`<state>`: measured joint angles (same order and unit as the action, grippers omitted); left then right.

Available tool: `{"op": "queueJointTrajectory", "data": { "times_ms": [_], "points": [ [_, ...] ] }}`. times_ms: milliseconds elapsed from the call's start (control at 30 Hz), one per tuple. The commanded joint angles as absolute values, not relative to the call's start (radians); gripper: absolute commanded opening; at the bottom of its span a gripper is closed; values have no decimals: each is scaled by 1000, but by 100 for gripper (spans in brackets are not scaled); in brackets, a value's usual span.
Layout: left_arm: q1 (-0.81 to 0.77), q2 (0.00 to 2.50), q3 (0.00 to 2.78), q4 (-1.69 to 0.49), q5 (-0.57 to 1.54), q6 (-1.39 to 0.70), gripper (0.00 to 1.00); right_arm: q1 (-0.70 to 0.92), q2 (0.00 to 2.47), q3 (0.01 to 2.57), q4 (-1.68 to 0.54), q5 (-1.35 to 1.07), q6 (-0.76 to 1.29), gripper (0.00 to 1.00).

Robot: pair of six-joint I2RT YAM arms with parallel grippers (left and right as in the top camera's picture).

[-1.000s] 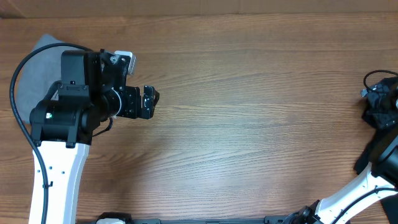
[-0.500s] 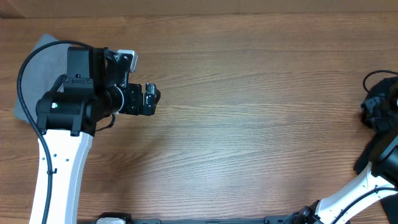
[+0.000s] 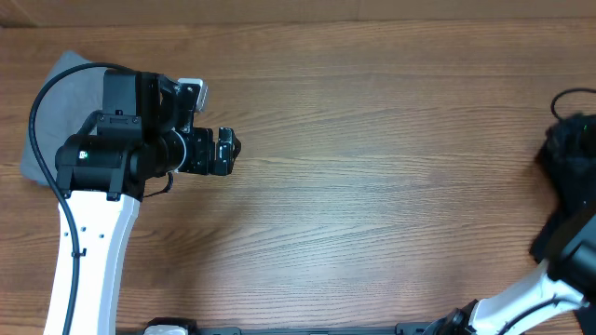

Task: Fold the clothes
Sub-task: 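Reach the right gripper to the black shirt and grasp it, then drag the black shirt with the right gripper toward table center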

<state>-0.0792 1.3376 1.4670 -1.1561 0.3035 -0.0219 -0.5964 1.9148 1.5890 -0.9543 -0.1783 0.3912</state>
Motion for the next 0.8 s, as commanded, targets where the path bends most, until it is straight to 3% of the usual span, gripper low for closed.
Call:
{"op": "queueJointTrajectory", "data": {
  "times_ms": [0,600,667,733,767],
  "points": [
    [-86,1343,1495,-1158,315,-31,100,-475,1753,1640,-960,-298,348,4],
    [-84,1321,1563,-1335,158,-19,100,381,1691,1639,-971,-257,334,8],
    [-84,1319,1584,-1349,124,-19,100,446,1691,1639,-966,-176,337,18],
    [-84,1319,1595,-1353,94,-18,100,474,1691,1639,-967,-94,337,44],
    [-85,1319,1595,-1353,89,-18,100,476,1691,1639,-967,-52,340,47]
  ]
}}
